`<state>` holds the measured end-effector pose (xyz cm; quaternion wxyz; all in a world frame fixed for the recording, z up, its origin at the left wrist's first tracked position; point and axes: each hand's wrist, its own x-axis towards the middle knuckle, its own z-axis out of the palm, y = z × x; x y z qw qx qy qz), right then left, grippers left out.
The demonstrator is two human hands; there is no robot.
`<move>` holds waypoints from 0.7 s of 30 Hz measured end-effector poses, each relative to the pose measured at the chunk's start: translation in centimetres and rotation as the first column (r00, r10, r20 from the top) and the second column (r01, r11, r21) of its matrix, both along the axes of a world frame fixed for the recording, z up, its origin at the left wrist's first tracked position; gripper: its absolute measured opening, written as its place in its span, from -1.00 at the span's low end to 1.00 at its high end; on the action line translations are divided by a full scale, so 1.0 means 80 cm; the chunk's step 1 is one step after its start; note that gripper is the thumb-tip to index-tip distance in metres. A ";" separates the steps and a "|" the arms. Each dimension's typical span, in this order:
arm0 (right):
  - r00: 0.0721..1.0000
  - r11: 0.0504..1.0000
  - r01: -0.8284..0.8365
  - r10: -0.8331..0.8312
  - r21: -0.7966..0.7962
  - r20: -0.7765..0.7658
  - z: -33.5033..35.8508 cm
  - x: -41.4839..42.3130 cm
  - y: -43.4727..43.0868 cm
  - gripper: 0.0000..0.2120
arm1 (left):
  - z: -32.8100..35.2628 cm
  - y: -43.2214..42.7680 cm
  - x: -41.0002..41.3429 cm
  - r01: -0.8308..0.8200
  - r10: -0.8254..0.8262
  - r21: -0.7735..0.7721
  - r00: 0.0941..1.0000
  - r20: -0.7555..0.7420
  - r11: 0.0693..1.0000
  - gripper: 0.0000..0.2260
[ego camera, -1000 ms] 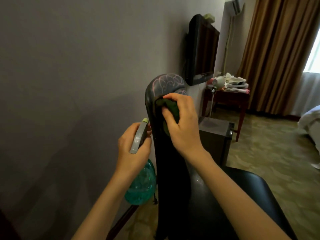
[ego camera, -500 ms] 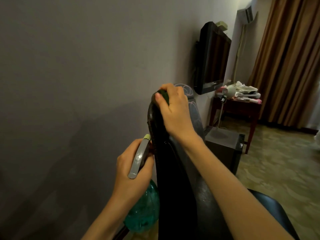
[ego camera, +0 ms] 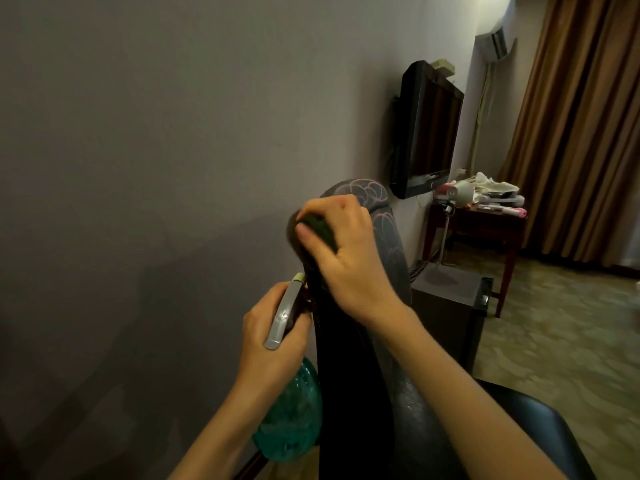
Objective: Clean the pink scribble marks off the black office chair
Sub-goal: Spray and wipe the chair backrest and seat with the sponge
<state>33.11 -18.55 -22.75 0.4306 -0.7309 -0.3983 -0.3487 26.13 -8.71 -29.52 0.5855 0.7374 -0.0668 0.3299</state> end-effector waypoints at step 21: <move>0.919 0.950 0.162 -0.046 0.267 -0.392 0.028 0.136 -0.031 -0.86 | 0.001 0.002 0.000 -0.042 0.041 -0.045 0.999 -0.018 0.998 -0.81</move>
